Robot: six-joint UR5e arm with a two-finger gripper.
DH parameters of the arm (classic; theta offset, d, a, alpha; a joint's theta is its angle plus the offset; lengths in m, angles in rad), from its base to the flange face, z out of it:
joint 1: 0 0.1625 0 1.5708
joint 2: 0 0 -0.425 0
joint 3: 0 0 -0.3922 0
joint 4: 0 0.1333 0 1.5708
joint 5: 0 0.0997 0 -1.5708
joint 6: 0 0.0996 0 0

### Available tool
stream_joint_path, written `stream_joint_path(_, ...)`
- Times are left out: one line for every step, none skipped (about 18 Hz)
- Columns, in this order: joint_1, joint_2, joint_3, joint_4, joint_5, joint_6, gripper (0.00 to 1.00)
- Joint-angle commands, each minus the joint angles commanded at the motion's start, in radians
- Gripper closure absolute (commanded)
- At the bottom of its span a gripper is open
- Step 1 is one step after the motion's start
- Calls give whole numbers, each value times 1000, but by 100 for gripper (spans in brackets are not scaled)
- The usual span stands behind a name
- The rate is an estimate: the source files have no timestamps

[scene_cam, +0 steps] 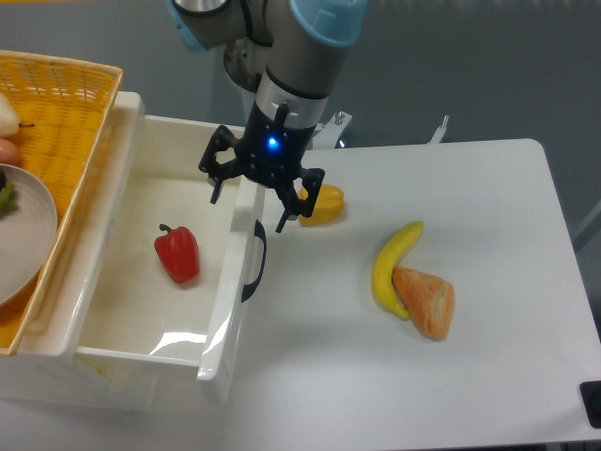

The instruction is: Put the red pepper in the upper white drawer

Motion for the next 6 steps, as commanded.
stream_joint_path(3,-2,0,0,2,20,0)
stream_joint_path(6,-2,0,2,2,26,0)
stream_joint_path(9,-2,0,5,3,28,0)
stream_joint_path(11,-3,2,5,5,29,0)
stream_joint_path(18,-3,0,5,5,29,0)
stream_joint_path(26,-3,0,5,5,29,0)
